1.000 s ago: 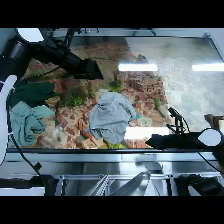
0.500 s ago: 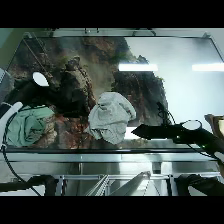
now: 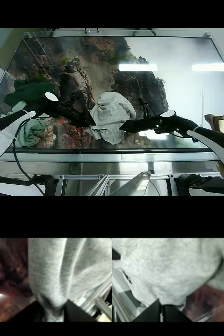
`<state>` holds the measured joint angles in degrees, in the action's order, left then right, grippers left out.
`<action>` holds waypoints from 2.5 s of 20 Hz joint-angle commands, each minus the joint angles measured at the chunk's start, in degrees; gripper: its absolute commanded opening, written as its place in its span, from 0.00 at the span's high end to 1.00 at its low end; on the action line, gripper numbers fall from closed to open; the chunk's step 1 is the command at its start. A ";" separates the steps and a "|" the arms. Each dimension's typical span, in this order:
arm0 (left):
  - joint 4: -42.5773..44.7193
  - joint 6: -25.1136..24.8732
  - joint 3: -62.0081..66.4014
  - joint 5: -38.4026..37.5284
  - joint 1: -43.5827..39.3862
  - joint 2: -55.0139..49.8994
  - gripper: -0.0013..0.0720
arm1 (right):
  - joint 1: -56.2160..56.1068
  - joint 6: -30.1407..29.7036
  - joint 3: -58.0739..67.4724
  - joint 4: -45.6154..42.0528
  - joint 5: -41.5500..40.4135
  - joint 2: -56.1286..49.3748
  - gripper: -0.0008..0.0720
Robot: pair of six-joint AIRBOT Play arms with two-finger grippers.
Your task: Fold the shirts.
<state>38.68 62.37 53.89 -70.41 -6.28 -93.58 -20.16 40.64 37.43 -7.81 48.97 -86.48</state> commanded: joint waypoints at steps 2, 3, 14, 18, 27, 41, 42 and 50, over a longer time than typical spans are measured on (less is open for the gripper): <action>-10.47 -6.88 1.16 -5.55 0.57 0.68 0.98 | 0.79 -0.39 4.46 -0.61 6.36 -0.46 0.97; -10.40 -6.82 2.91 -8.20 0.85 1.97 0.98 | 1.84 -0.35 5.57 -1.22 9.55 1.33 0.97; -22.10 -0.09 32.70 -18.82 0.85 32.37 0.98 | 23.32 4.52 23.76 1.38 15.74 49.68 0.97; -20.37 0.72 37.03 -12.70 0.85 40.74 0.95 | 31.06 6.19 24.79 1.33 15.54 57.48 0.97; -10.25 -0.94 30.38 -6.27 0.83 25.62 0.96 | 26.34 10.56 21.99 -5.03 20.33 38.51 0.97; -8.79 -0.92 41.94 -15.37 12.48 -12.61 0.00 | 33.90 12.15 21.24 -18.69 29.07 2.95 0.52; -7.63 -0.74 41.07 -15.13 12.63 -12.85 0.00 | 34.25 13.70 18.03 -21.75 30.36 3.74 0.52; -2.12 -0.81 29.79 -1.14 6.32 -12.90 0.00 | 23.28 12.76 -8.20 -24.33 14.67 9.49 0.26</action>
<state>35.14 61.45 87.05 -77.03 2.59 -106.28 8.05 53.21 35.51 -31.11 69.52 -77.73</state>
